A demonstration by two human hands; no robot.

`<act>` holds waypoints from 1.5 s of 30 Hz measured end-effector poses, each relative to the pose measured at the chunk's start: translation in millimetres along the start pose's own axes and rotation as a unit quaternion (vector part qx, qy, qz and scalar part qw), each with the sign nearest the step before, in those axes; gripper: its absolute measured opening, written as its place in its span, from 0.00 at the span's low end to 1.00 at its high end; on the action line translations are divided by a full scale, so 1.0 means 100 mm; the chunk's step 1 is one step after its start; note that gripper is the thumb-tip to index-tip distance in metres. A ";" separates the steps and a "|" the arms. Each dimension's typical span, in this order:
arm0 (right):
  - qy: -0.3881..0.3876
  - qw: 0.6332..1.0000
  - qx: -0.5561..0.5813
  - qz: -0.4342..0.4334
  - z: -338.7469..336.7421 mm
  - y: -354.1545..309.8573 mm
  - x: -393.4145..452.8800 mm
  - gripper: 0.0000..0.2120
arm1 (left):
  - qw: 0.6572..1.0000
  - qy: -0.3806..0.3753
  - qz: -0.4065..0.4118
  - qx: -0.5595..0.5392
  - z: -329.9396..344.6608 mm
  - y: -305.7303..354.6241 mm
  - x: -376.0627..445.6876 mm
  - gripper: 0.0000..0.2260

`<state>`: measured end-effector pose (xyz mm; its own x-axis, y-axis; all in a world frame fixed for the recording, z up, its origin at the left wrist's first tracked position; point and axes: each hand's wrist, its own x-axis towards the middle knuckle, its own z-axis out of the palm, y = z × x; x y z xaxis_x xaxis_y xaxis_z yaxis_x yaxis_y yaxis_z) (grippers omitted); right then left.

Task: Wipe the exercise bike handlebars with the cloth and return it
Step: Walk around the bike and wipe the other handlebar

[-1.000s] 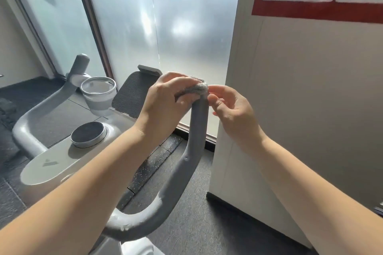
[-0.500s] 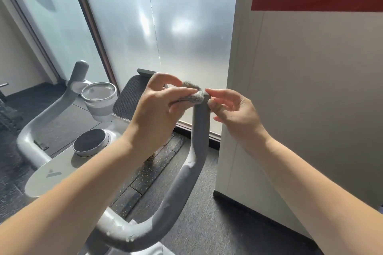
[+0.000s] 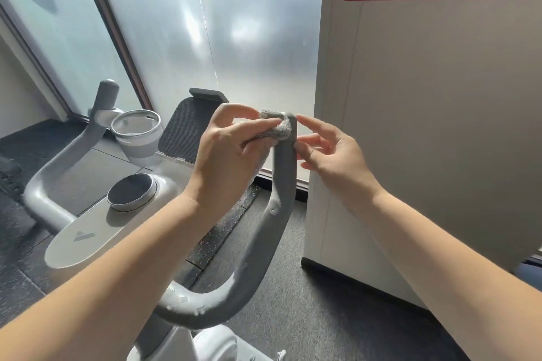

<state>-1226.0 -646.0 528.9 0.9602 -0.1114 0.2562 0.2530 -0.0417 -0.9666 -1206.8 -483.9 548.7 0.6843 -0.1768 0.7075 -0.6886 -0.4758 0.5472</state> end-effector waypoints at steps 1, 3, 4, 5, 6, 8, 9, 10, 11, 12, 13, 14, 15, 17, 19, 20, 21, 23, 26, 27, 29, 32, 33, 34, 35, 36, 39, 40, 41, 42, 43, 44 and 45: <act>0.010 1.000 0.004 0.005 0.00 0.00 -0.02 0.22 | 1.000 -0.006 0.013 0.008 0.06 0.00 0.03 0.11; 0.033 0.999 0.001 0.012 -0.01 0.02 -0.07 0.22 | 0.998 -0.055 0.029 0.027 0.08 -0.01 -0.05 0.10; 0.043 0.999 -0.004 0.014 0.00 0.03 -0.09 0.21 | 0.993 -0.094 0.039 0.054 0.05 -0.01 -0.15 0.11; 0.049 0.999 -0.008 0.017 0.00 0.04 -0.11 0.19 | 0.986 -0.132 0.059 0.080 0.01 -0.01 -0.27 0.12; 0.049 0.999 -0.008 0.022 0.01 0.05 -0.13 0.17 | 0.979 -0.166 0.079 0.085 -0.03 -0.02 -0.38 0.11; 0.041 0.999 -0.001 0.031 0.03 0.07 -0.17 0.13 | 0.974 -0.216 0.074 0.019 -0.16 -0.05 -0.54 0.08; 0.037 0.999 -0.001 0.032 0.03 0.08 -0.20 0.12 | 0.969 -0.235 0.071 -0.008 -0.24 -0.07 -0.56 0.08; 0.035 0.999 -0.006 0.031 0.04 0.09 -0.22 0.12 | 0.963 -0.258 0.076 -0.015 -0.30 -0.10 -0.55 0.09; 0.033 0.999 -0.013 0.029 0.05 0.09 -0.25 0.13 | 0.958 -0.275 0.084 -0.011 -0.33 -0.12 -0.51 0.09; 0.032 0.999 -0.016 0.028 0.06 0.10 -0.27 0.14 | 0.959 -0.268 0.089 -0.009 -0.33 -0.14 -0.45 0.09; 0.032 0.999 -0.016 0.029 0.06 0.09 -0.29 0.15 | 0.968 -0.236 0.081 -0.007 -0.32 -0.14 -0.37 0.09; 0.032 0.999 -0.014 0.032 0.07 0.09 -0.31 0.17 | 0.979 -0.192 0.068 -0.006 -0.28 -0.13 -0.29 0.09; 0.031 0.999 -0.010 0.035 0.08 0.08 -0.32 0.18 | 0.987 -0.151 0.057 0.000 -0.22 -0.11 -0.22 0.10; 0.029 0.999 0.003 0.045 0.09 0.07 -0.35 0.19 | 0.991 -0.125 0.051 0.019 -0.12 -0.10 -0.15 0.10; 0.027 0.998 -0.002 0.048 0.10 0.07 -0.40 0.20 | 0.984 -0.162 0.066 0.015 -0.10 -0.15 -0.22 0.10; 0.029 0.998 -0.013 0.047 0.10 0.08 -0.43 0.20 | 0.978 -0.192 0.076 0.012 -0.13 -0.16 -0.30 0.10; 0.034 0.998 -0.027 0.045 0.11 0.10 -0.45 0.20 | 0.971 -0.222 0.087 0.010 -0.17 -0.16 -0.39 0.09; 0.048 0.997 -0.052 0.045 0.13 0.13 -0.49 0.20 | 0.956 -0.271 0.108 0.013 -0.31 -0.15 -0.55 0.10; 0.053 0.995 -0.064 0.048 0.19 0.16 -0.56 0.22 | 0.921 -0.363 0.140 0.027 -0.56 -0.15 -0.66 0.12; 0.050 0.995 -0.066 0.050 0.21 0.16 -0.58 0.23 | 0.912 -0.386 0.139 0.026 -0.62 -0.15 -0.66 0.12; 0.054 0.995 -0.064 0.054 0.26 0.14 -0.62 0.25 | 0.912 -0.392 0.123 0.004 -0.66 -0.15 -0.59 0.11; 0.070 0.995 -0.044 0.063 0.31 0.09 -0.67 0.25 | 0.950 -0.301 0.083 -0.008 -0.49 -0.13 -0.44 0.11; 0.073 0.994 -0.038 0.066 0.32 0.07 -0.68 0.24 | 0.956 -0.284 0.075 -0.006 -0.41 -0.12 -0.41 0.11; 0.077 0.994 -0.036 0.068 0.33 0.07 -0.71 0.24 | 0.956 -0.285 0.069 -0.008 -0.35 -0.11 -0.40 0.10; 0.082 0.993 -0.043 0.068 0.33 0.07 -0.73 0.23 | 0.954 -0.293 0.060 -0.016 -0.31 -0.10 -0.43 0.09; 0.088 0.992 -0.057 0.068 0.34 0.07 -0.75 0.23 | 0.951 -0.304 0.055 -0.020 -0.31 -0.10 -0.48 0.10; 0.109 0.987 -0.100 0.062 0.38 0.13 -0.78 0.24 | 0.937 -0.337 0.094 -0.014 -0.47 -0.14 -0.62 0.11; 0.116 0.986 -0.103 0.059 0.39 0.15 -0.78 0.24 | 0.929 -0.352 0.111 -0.018 -0.55 -0.16 -0.67 0.11; 0.124 0.986 -0.099 0.058 0.41 0.16 -0.79 0.24 | 0.922 -0.369 0.120 -0.019 -0.63 -0.18 -0.72 0.11; 0.129 0.985 -0.094 0.058 0.42 0.18 -0.80 0.24 | 0.912 -0.389 0.124 -0.017 -0.71 -0.20 -0.77 0.12; 0.130 0.986 -0.091 0.058 0.44 0.20 -0.82 0.24 | 0.903 -0.412 0.123 -0.016 -0.79 -0.21 -0.82 0.12; 0.129 0.986 -0.092 0.059 0.45 0.21 -0.84 0.24 | 0.893 -0.433 0.120 -0.017 -0.86 -0.21 -0.85 0.12; 0.129 0.985 -0.095 0.059 0.46 0.23 -0.86 0.23 | 0.887 -0.446 0.118 -0.019 -0.91 -0.21 -0.86 0.12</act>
<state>-1297.2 -591.3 484.3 0.9129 -0.3752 0.1608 0.0911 -0.1967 -0.9762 -1272.7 -380.0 517.1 0.4258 -0.8870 0.1785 -0.8338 -0.3081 0.4581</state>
